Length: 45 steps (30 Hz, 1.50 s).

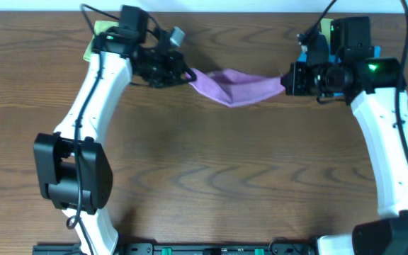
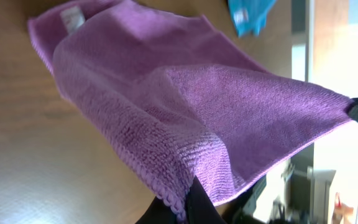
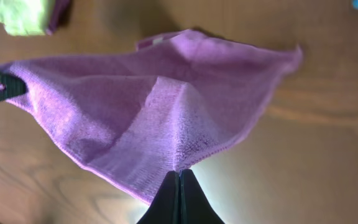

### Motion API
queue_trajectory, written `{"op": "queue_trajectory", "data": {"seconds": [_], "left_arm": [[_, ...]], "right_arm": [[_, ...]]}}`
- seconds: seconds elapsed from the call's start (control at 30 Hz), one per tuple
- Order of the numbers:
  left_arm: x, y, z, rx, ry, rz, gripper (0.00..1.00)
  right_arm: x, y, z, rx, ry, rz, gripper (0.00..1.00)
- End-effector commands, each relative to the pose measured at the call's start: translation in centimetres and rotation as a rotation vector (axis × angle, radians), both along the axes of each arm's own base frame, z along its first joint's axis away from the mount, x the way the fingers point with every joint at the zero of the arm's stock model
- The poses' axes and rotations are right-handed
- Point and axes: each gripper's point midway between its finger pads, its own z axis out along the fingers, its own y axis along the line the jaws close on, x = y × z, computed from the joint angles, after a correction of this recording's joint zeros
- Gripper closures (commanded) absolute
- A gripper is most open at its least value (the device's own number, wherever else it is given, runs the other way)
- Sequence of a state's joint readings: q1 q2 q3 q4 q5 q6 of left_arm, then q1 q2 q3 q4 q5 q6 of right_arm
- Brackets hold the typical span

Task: Fold the cloth

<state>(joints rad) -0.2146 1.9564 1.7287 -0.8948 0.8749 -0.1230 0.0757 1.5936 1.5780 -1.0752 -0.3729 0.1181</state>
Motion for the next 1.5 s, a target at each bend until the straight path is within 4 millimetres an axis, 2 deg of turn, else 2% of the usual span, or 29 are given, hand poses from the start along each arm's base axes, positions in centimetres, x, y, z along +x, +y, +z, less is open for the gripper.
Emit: {"op": "queue_trajectory", "data": {"seconds": [0.0, 0.1, 0.23, 0.57, 0.8, 1.17, 1.33, 1.47], "left_arm": [[-0.9, -1.0, -0.6, 0.054, -0.015, -0.052, 0.94], [-2.8, -1.4, -1.8, 0.120, 0.016, -0.106, 0.94], [-5.3, -0.3, -4.2, 0.230, 0.094, -0.145, 0.94], [-10.3, 1.3, -9.5, 0.271, 0.280, -0.193, 0.94], [-13.0, 1.3, -10.7, 0.253, 0.354, -0.241, 0.94], [-17.3, 2.6, -13.3, 0.273, 0.460, -0.298, 0.94], [-17.6, 2.2, -13.1, 0.240, 0.474, -0.296, 0.94], [-17.0, 1.2, -12.5, 0.173, 0.463, -0.280, 0.94]], "right_arm": [[-0.9, -0.9, -0.7, -0.067, 0.018, 0.041, 0.99], [-2.3, -1.4, -2.3, -0.093, 0.088, 0.038, 0.98], [-4.1, -1.4, -4.2, -0.095, 0.146, 0.045, 0.99], [-8.9, -1.7, -7.9, -0.082, 0.219, 0.015, 0.98], [-13.2, -2.0, -10.7, -0.070, 0.299, -0.038, 0.98], [-17.5, -2.3, -13.4, -0.060, 0.385, -0.093, 0.99], [-18.5, -2.6, -14.4, -0.067, 0.416, -0.130, 0.99], [-17.2, -3.2, -14.4, -0.088, 0.365, -0.176, 0.99]]}}
